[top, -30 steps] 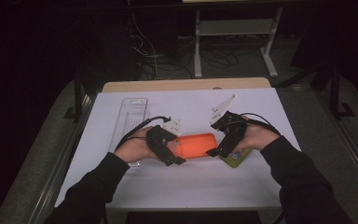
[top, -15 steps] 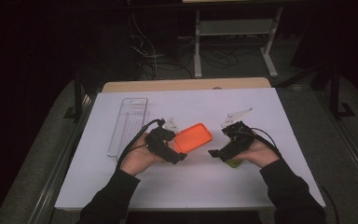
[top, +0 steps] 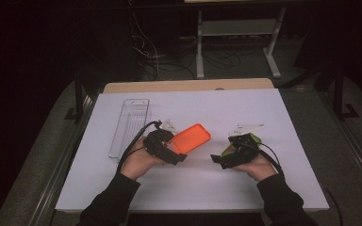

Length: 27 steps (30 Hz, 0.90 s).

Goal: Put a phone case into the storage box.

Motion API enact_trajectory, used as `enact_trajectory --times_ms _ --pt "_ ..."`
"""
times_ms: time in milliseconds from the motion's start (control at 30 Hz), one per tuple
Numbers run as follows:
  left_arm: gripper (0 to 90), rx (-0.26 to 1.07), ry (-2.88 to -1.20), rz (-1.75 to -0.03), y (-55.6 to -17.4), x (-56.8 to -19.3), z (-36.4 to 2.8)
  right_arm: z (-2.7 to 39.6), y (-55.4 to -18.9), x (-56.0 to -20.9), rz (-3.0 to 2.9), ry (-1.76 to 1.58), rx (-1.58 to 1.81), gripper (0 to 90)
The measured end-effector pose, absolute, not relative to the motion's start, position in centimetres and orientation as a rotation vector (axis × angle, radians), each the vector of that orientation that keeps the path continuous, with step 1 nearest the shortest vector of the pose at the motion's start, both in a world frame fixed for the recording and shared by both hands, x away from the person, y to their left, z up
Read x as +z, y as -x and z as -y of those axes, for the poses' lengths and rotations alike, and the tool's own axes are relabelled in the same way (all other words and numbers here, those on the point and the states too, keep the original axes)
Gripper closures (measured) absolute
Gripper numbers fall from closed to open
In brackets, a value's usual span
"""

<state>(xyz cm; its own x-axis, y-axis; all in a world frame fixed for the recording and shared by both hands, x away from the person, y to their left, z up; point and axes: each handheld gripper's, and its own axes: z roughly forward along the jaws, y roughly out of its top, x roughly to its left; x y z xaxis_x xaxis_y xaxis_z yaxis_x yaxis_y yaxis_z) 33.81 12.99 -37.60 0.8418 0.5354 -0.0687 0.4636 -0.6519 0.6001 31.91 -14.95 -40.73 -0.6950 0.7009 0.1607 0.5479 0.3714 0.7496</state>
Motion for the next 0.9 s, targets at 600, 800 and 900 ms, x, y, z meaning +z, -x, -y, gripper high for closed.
enact_trajectory --times_ms 600,800,900 --pt "15.9 0.130 -2.403 -0.718 -33.8 -37.6 -13.3 12.4 -30.6 -41.2 -2.361 -0.942 1.144 0.0" --pt "15.9 0.137 -2.405 -0.716 -33.7 -37.7 -13.3 12.2 -30.4 -41.2 -2.337 -0.838 1.070 0.0" --pt "15.9 0.130 -2.416 -0.712 -33.7 -37.7 -13.3 12.2 -30.3 -41.0 -2.313 -0.803 1.053 0.0"
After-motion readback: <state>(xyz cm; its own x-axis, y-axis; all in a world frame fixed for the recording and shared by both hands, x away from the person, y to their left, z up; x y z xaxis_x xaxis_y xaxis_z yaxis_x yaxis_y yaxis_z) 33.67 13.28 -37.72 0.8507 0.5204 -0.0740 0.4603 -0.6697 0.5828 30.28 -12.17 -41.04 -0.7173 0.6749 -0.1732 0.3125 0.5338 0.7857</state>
